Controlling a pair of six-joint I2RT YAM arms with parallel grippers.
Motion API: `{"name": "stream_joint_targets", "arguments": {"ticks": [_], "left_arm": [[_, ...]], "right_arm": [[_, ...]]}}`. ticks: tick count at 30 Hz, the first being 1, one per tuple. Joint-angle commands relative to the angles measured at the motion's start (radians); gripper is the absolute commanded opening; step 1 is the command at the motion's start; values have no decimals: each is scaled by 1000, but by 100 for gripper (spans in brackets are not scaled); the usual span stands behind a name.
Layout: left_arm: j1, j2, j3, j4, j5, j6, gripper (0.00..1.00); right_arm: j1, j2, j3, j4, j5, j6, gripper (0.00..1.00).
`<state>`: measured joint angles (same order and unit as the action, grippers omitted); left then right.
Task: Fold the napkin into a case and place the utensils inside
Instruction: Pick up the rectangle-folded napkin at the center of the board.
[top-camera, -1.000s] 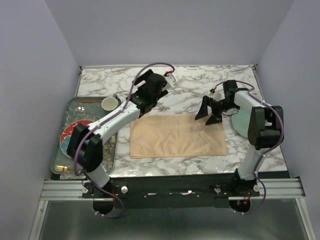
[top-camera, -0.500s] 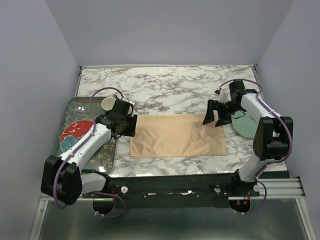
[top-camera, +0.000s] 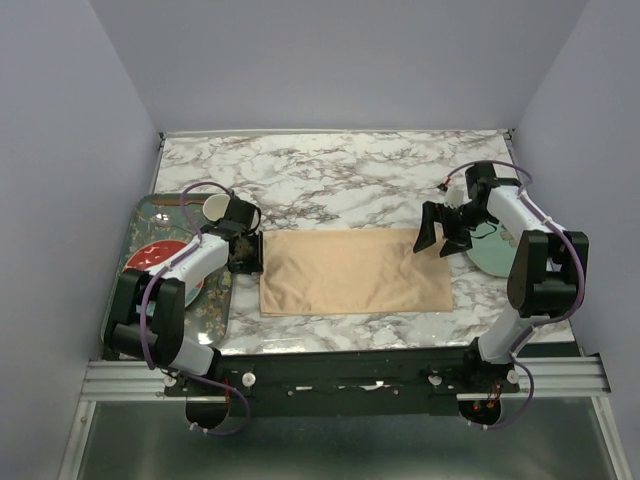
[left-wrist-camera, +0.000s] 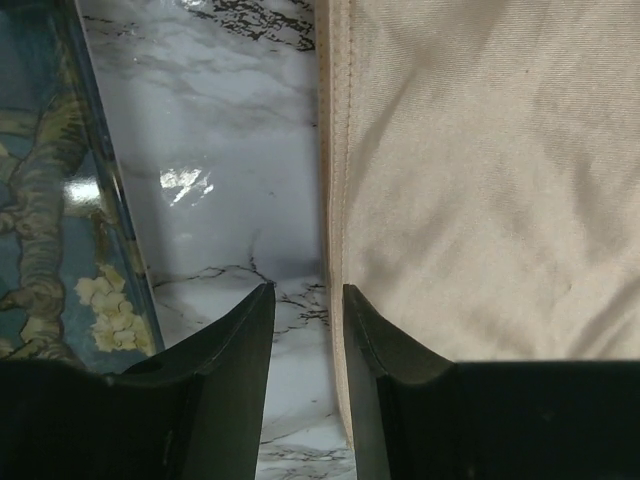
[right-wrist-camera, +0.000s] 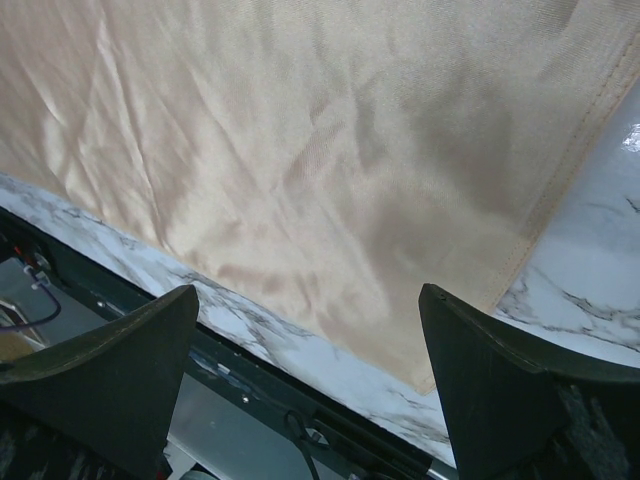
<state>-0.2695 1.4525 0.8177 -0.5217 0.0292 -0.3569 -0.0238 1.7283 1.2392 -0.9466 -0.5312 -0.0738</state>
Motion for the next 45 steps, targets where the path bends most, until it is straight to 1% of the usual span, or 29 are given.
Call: {"name": "stream_joint_targets", "arguments": {"ticks": [1,8,10,19,22,23,25,26,28,29,31,35,38,42,45], "left_arm": [[3,11,-29,100,46,-7,44],[-7,43,-61,143,40,-10,47],[-25,52,-69,158,11,-10,47],[-80,80,-77,155,8,-20,47],[-85,98,-72,143,-11,-25,42],[-85,106,-68,135,-14,-25,38],[-83,137,-33,105,-14,-11,31],[-82,143,-20,91,-21,7,22],[-73,147,10,56,-22,27,13],[-68,149,20,43,-22,36,5],[-36,147,34,14,-11,47,0],[7,118,78,-17,29,93,0],[32,62,96,-29,38,131,0],[39,-13,130,-61,66,171,0],[26,-37,153,-63,98,164,0]], "right_arm": [[-7,19,29,-35,11,-20,100],[-11,37,42,-41,7,-18,100],[-10,37,52,-41,5,-18,100],[-13,47,77,-52,4,-23,100],[-16,51,82,-52,2,-18,100],[-16,50,83,-54,2,-18,100],[-18,48,82,-54,3,-18,100],[-19,47,80,-54,2,-20,100],[-21,43,71,-52,5,-26,100],[-22,42,66,-52,5,-27,100],[-24,42,57,-52,4,-34,100],[-27,30,51,-52,14,-44,100],[-30,25,54,-60,20,-57,100],[-30,28,59,-75,2,-64,100],[-30,36,59,-72,-10,-63,100]]}}
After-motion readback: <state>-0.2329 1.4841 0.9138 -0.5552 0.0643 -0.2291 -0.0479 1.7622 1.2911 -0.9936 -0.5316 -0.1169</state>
